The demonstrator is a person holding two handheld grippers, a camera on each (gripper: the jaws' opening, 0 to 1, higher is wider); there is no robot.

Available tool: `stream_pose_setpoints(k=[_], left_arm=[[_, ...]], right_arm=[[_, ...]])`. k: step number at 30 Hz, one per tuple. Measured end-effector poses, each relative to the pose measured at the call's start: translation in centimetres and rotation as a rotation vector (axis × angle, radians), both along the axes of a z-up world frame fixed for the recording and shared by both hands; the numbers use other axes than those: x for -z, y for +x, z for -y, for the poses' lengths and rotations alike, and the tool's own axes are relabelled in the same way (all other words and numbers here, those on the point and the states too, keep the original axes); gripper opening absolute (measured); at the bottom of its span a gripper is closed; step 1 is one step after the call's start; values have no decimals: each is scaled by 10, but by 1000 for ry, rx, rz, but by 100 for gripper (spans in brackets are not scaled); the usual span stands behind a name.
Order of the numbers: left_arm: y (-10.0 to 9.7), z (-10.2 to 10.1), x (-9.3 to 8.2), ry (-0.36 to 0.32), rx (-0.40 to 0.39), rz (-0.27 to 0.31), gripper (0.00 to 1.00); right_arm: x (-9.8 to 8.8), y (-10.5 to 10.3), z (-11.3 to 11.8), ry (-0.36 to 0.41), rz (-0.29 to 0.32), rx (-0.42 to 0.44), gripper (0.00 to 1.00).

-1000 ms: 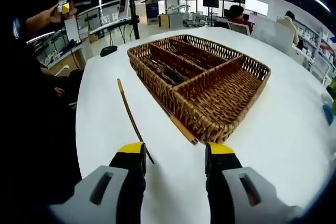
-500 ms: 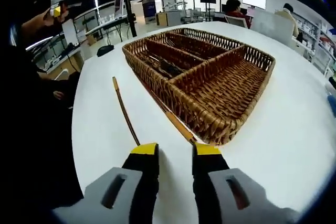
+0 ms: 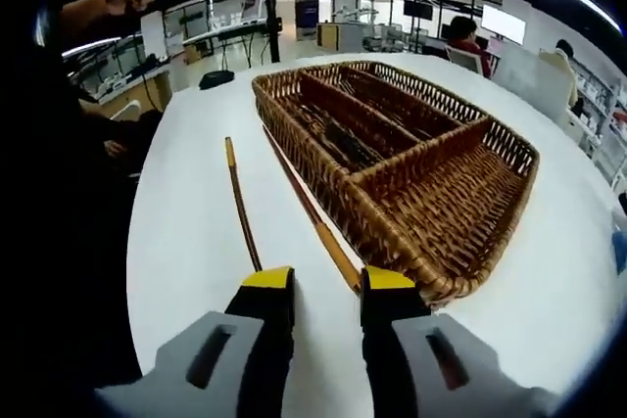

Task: Arrange the knives, forks, and spoons in their matching storage slots by inserting each utensil handle-first until every utensil is classified and aligned in the correct compartment

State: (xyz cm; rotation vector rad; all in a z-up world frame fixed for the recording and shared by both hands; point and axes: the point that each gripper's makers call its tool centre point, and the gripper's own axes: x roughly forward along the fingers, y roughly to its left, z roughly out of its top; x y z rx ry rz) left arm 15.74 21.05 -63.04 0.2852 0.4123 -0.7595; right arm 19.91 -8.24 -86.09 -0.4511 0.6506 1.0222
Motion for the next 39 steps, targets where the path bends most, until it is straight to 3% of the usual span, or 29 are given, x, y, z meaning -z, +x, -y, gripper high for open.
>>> stream_pose_setpoints(k=[4,6,7,12,17,20,22,23,25,26,29,31,39], left_arm=[[-1,-2,1,4,-3,-2,100],[-2,-4,1,5,-7,-3,100],[-2,-6,0,4,-17,2,100],[-4,-8,0,1,-26,5,100],[-5,-8,2,0,-30,3,100],[-6,-8,1,0,-30,5,100],[-7,-8,1,0,-31,7,100],[-7,-8,0,-1,-34,8,100],[-8,-7,0,0,-35,7,100],[-8,-6,0,1,-34,8,100],[-8,-5,0,-4,-34,9,100],[-8,-3,0,-8,-32,9,100],[-2,12,-2,-24,-5,20,100]], right_arm=[[9,0,-1,-40,-22,-25,22],[9,-2,2,-46,-62,2,10],[10,-4,5,-73,-40,-31,5],[14,-6,10,-71,-35,-52,6],[12,-4,-2,-41,-49,-69,14],[12,-15,-4,-109,-6,-185,3],[12,-14,-5,-104,-5,-174,3],[14,-13,-3,-97,-44,-134,2],[13,-15,-2,-124,-14,-162,2],[10,-17,-4,-118,0,-178,2],[-4,-25,-6,-93,-53,-143,1],[-15,-31,-10,-69,-51,-158,1],[-30,-42,-6,-68,-82,-143,0]])
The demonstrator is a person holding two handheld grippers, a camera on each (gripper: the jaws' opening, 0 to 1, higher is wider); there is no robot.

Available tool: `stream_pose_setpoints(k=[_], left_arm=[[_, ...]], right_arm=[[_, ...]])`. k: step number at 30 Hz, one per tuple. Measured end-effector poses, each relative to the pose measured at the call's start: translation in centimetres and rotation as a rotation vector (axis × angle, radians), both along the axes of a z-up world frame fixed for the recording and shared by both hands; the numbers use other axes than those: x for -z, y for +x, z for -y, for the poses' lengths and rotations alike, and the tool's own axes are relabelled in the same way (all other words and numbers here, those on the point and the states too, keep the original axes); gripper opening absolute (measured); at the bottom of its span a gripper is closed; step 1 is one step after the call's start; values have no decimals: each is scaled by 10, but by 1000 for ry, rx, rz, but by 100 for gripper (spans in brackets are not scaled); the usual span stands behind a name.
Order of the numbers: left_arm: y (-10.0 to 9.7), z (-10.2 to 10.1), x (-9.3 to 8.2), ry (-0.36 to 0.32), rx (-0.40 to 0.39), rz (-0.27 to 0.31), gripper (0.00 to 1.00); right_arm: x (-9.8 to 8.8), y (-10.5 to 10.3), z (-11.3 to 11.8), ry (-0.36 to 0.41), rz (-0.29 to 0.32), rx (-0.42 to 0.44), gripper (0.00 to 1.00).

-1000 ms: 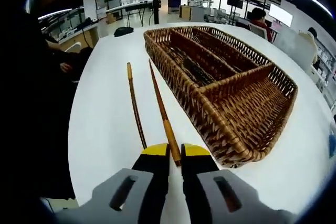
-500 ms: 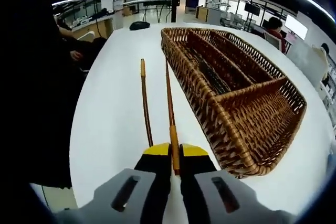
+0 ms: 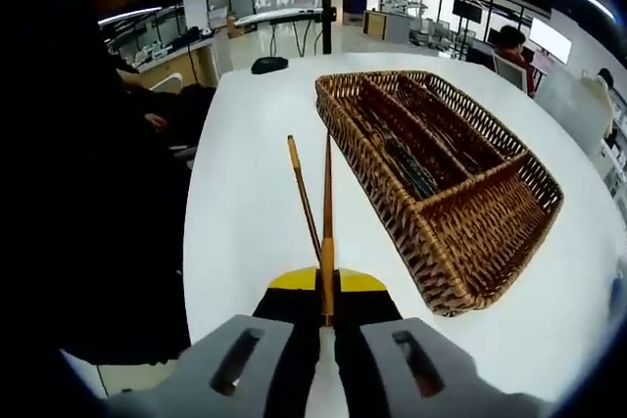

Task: Arrange the knives, forks, and spoons in their matching storage slots by inserting each utensil handle-first until every utensil is classified and aligned in the correct compartment

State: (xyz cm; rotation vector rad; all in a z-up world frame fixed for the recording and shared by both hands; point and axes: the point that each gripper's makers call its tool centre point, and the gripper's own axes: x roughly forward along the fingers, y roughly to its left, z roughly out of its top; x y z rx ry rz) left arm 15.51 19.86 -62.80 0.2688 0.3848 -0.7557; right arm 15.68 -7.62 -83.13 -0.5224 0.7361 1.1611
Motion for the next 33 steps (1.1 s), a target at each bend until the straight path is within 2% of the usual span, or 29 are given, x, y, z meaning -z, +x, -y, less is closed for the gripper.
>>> stream_pose_setpoints(k=[7,10,19,20,25,26,28,29,31,33], left_arm=[[4,4,-1,-4,14,7,100],[5,7,-1,-9,18,8,100],[7,14,-6,-16,33,17,100],[7,15,-7,-16,35,19,100],[11,11,-7,11,26,26,100],[11,11,-7,9,24,23,100],[12,12,-9,-20,25,17,100],[12,12,-9,-23,26,17,100],[14,11,-9,-28,25,16,100],[17,11,-12,-59,18,16,100]], right_arm=[[-27,-7,-7,59,5,18,0],[-38,-1,-4,99,18,71,0],[-60,21,19,112,81,176,0],[-60,26,26,72,84,221,0],[-78,37,27,73,106,286,0],[-81,40,27,76,112,310,0],[-89,45,27,110,83,414,0],[-96,47,28,130,91,465,0],[-105,47,25,154,98,503,0],[-112,48,27,144,103,543,0]])
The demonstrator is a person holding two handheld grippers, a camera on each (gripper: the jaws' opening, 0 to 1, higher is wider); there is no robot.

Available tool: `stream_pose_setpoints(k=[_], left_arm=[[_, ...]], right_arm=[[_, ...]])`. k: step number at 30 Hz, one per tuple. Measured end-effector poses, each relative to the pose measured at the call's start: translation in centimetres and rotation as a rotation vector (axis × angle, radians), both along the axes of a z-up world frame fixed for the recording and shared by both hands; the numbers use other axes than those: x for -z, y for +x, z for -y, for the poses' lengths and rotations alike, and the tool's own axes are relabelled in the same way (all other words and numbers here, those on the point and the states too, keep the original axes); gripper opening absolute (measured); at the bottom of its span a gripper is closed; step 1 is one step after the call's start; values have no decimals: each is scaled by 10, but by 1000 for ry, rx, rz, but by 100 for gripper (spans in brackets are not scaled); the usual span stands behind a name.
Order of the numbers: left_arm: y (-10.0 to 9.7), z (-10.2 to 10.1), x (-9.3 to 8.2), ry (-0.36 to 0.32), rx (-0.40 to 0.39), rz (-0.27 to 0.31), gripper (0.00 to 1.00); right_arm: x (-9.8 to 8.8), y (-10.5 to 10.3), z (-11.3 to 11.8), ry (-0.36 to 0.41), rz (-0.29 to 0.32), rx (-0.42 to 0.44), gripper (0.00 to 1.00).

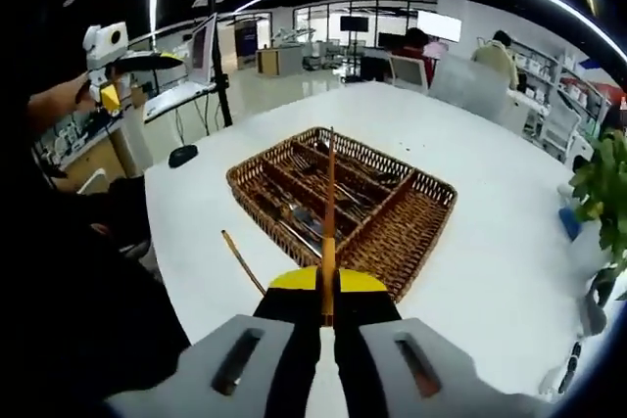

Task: Arrange the knives, forks, and spoons in their matching storage slots by inserting each utensil handle-first until every utensil is classified and aligned in the correct compartment

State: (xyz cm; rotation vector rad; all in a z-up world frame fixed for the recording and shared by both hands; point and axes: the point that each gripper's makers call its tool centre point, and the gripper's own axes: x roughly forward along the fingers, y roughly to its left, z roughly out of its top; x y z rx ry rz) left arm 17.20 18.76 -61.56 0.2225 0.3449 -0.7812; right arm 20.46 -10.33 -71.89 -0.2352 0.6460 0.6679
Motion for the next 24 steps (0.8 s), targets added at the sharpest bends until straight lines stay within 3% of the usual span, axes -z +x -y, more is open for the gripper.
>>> stream_pose_setpoints(k=[7,15,24], left_arm=[[12,0,-2,-13,3,-5,100],[29,-10,-8,-24,10,8,100],[34,-22,-9,-26,15,9,100]], right_arm=[[-20,8,16,-26,26,163,0],[-38,11,30,38,26,351,0],[-50,15,36,17,63,436,0]])
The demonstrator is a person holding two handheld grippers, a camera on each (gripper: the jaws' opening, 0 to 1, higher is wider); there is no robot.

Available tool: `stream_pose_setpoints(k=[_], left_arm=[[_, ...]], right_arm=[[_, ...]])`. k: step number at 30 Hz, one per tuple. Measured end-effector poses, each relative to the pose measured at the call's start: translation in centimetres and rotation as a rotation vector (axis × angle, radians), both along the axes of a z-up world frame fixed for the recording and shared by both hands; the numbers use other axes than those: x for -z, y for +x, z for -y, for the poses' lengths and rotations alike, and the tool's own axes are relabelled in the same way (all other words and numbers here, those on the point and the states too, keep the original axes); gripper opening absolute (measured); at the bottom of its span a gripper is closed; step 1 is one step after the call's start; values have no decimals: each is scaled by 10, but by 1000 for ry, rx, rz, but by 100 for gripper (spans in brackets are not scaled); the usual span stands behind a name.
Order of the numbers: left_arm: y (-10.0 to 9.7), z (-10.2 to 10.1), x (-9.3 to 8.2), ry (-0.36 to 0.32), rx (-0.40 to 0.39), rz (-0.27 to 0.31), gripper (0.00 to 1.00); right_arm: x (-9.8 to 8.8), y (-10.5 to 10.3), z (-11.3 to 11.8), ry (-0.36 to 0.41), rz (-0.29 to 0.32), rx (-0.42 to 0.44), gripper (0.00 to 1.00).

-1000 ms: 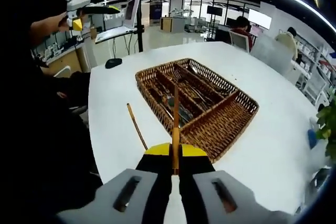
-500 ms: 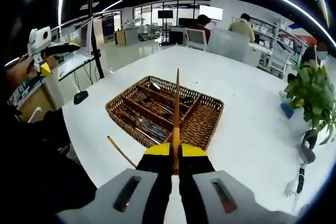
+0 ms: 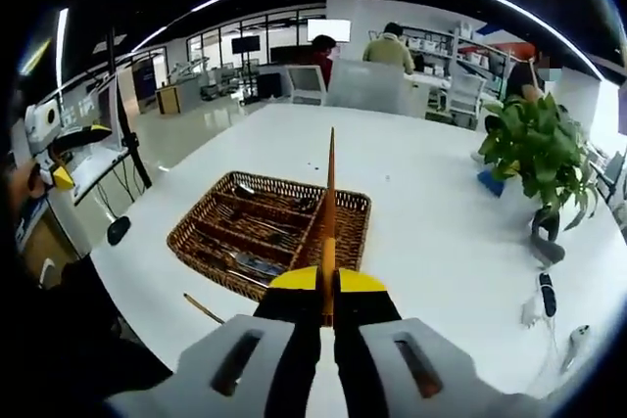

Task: Arrange the knives, forks, and spoons in their matching storage slots by inserting each utensil handle-first until every utensil is classified and aligned in the correct compartment

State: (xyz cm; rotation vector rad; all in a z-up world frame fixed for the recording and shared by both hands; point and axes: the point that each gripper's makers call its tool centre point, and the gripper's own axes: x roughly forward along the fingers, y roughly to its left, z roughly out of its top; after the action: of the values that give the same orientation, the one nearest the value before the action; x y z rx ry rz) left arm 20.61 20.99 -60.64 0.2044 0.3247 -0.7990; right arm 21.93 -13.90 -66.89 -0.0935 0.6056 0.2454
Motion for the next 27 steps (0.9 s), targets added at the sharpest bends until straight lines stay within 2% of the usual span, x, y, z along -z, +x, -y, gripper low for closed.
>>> stream_pose_setpoints(k=[6,20,27], left_arm=[[2,-6,-5,-8,-12,16,100],[2,-11,-1,-15,-36,13,100],[3,-15,1,-2,-37,12,100]], right_arm=[[1,3,4,9,6,33,0],[-5,25,9,9,19,47,0],[0,31,9,2,10,49,0]])
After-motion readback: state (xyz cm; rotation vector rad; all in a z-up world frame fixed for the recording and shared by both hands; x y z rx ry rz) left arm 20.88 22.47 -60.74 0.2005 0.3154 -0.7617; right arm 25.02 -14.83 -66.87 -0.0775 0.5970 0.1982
